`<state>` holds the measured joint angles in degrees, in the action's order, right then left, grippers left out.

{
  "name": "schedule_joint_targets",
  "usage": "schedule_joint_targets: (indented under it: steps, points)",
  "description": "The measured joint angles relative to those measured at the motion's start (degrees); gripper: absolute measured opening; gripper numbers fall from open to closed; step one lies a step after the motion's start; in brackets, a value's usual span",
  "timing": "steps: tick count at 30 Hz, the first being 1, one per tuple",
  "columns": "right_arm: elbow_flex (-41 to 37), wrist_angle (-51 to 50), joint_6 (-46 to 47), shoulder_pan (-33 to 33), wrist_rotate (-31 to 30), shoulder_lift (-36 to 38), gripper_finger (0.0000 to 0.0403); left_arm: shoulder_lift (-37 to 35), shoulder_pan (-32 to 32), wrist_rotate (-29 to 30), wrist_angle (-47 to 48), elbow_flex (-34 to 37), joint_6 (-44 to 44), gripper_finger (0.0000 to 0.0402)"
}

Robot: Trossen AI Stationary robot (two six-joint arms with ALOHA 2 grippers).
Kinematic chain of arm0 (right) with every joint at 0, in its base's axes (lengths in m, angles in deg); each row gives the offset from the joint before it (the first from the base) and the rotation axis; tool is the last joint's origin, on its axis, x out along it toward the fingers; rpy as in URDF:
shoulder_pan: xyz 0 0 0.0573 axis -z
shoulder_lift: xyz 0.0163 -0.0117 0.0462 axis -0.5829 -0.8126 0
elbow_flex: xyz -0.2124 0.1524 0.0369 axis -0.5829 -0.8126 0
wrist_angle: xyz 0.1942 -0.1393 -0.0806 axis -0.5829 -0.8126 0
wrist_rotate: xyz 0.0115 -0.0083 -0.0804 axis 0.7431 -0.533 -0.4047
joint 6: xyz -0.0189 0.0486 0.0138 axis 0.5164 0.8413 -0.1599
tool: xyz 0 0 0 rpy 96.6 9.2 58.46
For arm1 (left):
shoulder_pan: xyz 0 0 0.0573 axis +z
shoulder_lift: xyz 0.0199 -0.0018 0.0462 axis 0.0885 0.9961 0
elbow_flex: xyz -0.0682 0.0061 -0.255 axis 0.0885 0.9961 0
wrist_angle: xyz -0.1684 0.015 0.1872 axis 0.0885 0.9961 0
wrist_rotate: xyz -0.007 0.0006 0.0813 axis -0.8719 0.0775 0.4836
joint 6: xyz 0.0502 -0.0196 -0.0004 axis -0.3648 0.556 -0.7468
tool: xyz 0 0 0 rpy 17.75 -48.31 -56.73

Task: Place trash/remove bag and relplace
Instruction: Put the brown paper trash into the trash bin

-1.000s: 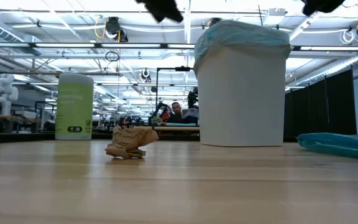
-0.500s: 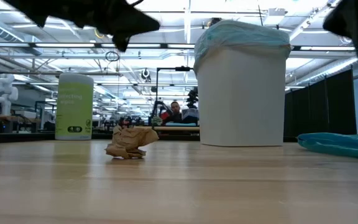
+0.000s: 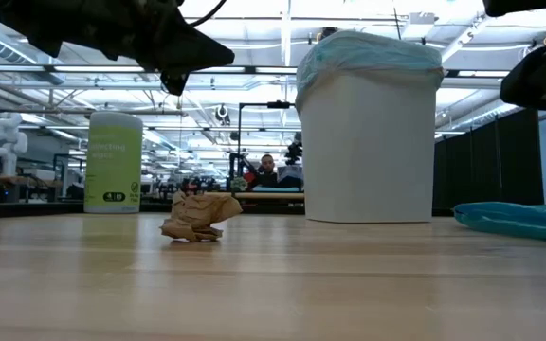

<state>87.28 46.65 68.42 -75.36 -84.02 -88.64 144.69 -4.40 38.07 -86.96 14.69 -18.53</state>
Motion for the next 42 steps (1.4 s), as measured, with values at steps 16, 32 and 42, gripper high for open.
schedule_joint_targets:
  steps: [16,32,42]
  points:
    - [-6.1,5.9,6.5,1.5,2.9,0.0,0.0205,0.0,0.1,0.0,0.3,0.0,-1.9,0.0]
    - [-12.0,20.7,14.7,1.4,0.9,-0.1,0.0013,0.0,-1.5,1.2,0.2,0.0,-1.3,0.0]
    - [1.6,7.5,-2.7,6.2,-12.3,0.0,0.0001,-0.4,-2.3,9.9,-0.2,0.0,4.5,0.0]
